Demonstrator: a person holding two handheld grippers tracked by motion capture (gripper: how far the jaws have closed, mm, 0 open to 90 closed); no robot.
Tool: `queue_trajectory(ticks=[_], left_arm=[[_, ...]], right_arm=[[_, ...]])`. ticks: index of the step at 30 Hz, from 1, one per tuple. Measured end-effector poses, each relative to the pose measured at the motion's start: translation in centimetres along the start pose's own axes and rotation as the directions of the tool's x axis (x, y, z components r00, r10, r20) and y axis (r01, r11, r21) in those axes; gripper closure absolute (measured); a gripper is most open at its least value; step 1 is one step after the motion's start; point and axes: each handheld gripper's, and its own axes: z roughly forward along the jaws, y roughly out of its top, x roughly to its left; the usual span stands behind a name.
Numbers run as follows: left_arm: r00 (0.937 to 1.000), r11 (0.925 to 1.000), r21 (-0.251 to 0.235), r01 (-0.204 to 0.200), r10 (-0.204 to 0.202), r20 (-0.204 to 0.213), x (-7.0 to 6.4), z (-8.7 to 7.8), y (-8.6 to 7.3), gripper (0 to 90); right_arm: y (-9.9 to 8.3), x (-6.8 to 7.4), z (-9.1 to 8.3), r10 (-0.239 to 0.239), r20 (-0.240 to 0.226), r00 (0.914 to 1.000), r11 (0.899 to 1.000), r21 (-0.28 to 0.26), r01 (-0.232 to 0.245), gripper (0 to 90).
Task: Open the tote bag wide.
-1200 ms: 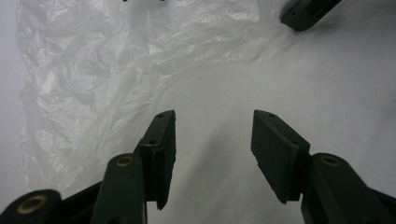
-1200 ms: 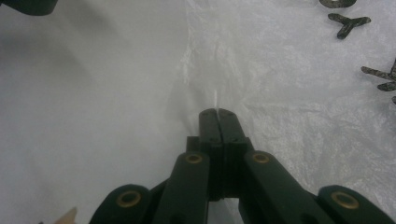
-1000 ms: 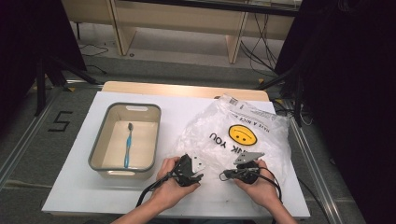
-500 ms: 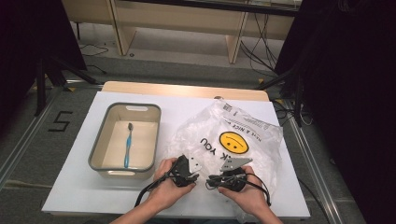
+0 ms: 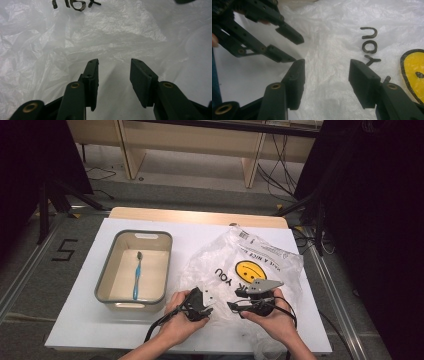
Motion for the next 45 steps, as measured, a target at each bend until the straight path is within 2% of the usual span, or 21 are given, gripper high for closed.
queue_trajectory(ticks=[5,14,19,34,38,43,45], left_arm=[[0.9999,1.0,-0.009,-0.003,0.003,0.011,-0.1,-0.6,-0.5,54.2],[0.9995,0.9996,-0.026,-0.006,0.007,0.031,-0.6,-1.8,-1.4,50.3],[0.9992,0.9989,-0.045,0.011,-0.009,0.04,-0.6,-2.3,-1.8,46.0],[0.9983,0.9971,-0.061,0.045,-0.042,0.04,-0.2,-2.6,-2.5,38.3],[0.9976,0.9965,-0.063,0.055,-0.052,0.045,0.0,-2.4,-2.5,38.4],[0.9975,0.9972,-0.058,0.047,-0.044,0.055,-0.3,-2.2,-2.4,41.4],[0.9973,0.9976,-0.052,0.045,-0.042,0.061,-0.4,-2.1,-2.3,42.5]], right_arm=[[-0.9,0.3,1.3,-0.002,-0.024,0.9997,0.999,0.045,0.003,47.4],[-1.5,0.2,1.7,-0.001,-0.016,0.9999,0.998,0.058,0.002,47.3],[-1.5,0.1,1.5,-0.002,-0.002,1.0,0.999,0.039,0.002,47.6],[-2.7,-1.3,0.1,0.053,0.028,0.9982,0.999,-0.005,-0.053,48.0],[-2.7,-1.3,0.2,0.052,0.013,0.9985,0.999,-0.004,-0.052,47.9],[-2.5,-0.4,1.7,0.013,-0.032,0.9994,0.999,0.041,-0.012,47.5],[-2.5,-0.2,2.3,0.004,-0.035,0.9994,0.998,0.067,-0.002,46.8]])
